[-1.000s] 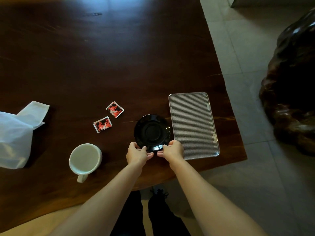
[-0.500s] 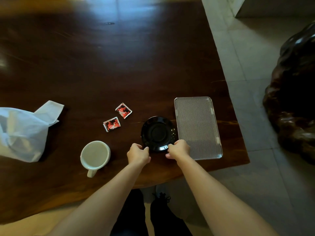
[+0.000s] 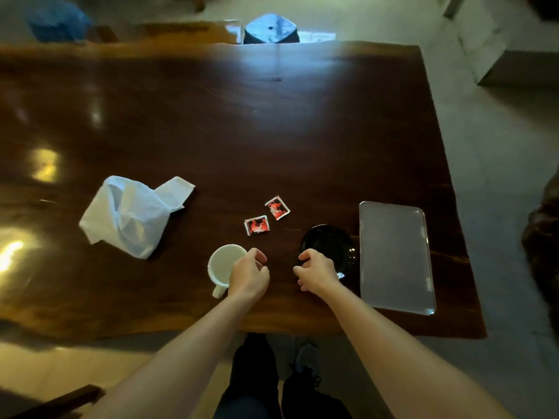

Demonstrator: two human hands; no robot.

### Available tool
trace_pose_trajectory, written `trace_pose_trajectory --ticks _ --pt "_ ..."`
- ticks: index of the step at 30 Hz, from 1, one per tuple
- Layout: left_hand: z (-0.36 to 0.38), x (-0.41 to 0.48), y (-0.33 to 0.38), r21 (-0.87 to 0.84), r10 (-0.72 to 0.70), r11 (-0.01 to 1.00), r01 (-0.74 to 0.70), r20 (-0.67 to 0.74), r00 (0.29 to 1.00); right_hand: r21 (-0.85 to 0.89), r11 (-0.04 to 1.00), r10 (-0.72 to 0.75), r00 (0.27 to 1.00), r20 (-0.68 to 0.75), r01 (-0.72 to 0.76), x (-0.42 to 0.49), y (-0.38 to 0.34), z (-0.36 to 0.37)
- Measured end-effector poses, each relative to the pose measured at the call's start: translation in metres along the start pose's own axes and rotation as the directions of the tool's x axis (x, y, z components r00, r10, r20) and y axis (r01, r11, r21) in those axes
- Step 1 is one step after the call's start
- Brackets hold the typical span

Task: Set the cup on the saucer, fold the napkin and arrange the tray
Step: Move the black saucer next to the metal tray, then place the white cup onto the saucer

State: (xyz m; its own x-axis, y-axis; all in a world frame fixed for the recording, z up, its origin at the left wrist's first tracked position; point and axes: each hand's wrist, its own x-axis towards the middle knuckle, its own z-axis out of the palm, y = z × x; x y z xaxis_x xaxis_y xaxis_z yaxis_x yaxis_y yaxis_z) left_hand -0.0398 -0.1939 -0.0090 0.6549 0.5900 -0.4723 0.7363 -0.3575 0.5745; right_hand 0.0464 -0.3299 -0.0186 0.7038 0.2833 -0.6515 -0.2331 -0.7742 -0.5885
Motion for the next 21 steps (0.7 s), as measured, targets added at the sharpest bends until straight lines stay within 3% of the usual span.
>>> trace_pose_trajectory --ticks 6,10,21 --pt "-0.054 0.005 -0.036 0.064 0.025 0.998 -0.017 -0.129 0.991 -0.064 0.989 -0.121 0.979 0.162 0.133 -0.002 -0.035 0.046" --pt "-0.074 0.013 -0.066 0.063 0.017 0.998 -0.007 -0.17 0.985 -0.137 0.975 -0.148 0.971 0.189 0.175 0.0 -0.047 0.076" --pt "-0.066 0.037 -0.102 -0.037 0.011 0.999 -0.009 0.066 0.998 -0.148 0.973 -0.158 0.977 0.143 0.179 0.013 -0.045 0.113"
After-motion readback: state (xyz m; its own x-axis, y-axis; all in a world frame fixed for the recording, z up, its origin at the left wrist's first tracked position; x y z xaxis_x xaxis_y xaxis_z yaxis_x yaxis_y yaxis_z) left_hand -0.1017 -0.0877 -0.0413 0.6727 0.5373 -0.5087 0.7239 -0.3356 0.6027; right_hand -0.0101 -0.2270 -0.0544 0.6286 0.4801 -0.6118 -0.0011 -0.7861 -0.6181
